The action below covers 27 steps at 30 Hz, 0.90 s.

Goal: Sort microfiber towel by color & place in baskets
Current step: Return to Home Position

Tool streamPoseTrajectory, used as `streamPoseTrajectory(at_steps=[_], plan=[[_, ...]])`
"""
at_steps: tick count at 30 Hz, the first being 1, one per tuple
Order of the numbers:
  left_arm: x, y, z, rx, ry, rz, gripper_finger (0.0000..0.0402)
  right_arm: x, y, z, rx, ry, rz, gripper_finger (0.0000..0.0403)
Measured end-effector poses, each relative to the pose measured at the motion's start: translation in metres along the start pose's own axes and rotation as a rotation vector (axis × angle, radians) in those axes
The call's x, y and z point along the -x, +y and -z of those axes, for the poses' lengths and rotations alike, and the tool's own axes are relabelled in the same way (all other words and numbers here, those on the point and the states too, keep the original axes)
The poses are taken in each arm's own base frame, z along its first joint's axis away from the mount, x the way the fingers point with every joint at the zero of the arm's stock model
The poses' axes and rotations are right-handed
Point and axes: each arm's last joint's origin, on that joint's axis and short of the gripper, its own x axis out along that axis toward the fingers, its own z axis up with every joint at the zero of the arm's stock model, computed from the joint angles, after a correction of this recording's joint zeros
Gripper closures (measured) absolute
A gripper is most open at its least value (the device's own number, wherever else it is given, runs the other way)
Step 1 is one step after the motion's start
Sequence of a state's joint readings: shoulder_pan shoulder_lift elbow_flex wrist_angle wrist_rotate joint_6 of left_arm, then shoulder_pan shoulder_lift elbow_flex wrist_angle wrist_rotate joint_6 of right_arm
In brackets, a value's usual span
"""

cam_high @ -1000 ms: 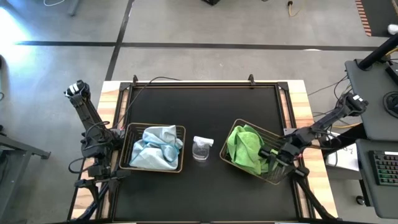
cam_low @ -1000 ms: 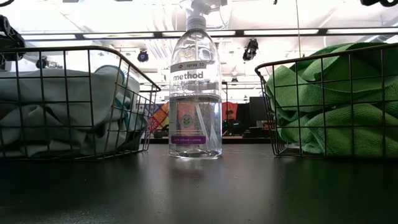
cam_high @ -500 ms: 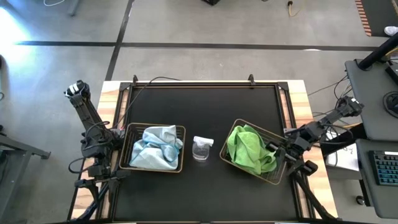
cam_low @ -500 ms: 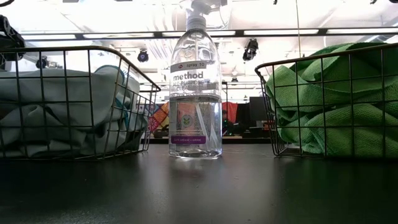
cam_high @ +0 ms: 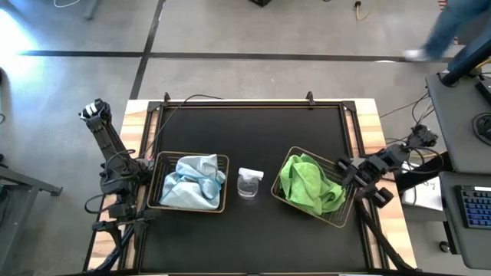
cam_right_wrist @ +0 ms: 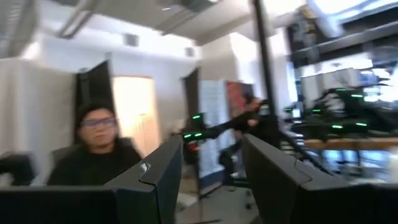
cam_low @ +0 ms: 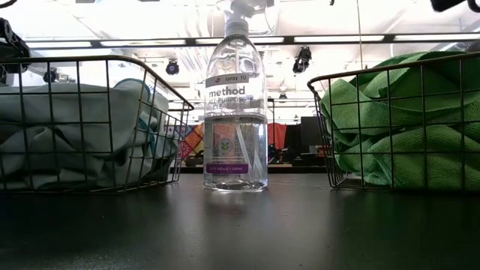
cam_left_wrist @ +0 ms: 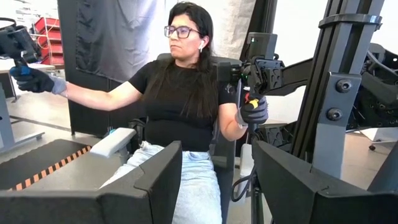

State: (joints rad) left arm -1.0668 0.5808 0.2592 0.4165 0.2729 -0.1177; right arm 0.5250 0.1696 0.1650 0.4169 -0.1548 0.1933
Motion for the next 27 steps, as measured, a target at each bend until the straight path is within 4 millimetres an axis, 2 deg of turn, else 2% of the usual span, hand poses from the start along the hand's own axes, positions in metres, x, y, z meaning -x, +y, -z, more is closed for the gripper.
streamPoseTrajectory(at_steps=[9,27], plan=[[0.0,0.0,0.0,0.0,0.0,0.0,0.0216,0.01,-0.007,0.003,-0.029,0.002,0.288,0.0243],[0.0,0.0,0.001,0.002,0.006,0.0,0.0216,0.014,-0.011,0.027,-0.056,0.068,0.309,0.0243]])
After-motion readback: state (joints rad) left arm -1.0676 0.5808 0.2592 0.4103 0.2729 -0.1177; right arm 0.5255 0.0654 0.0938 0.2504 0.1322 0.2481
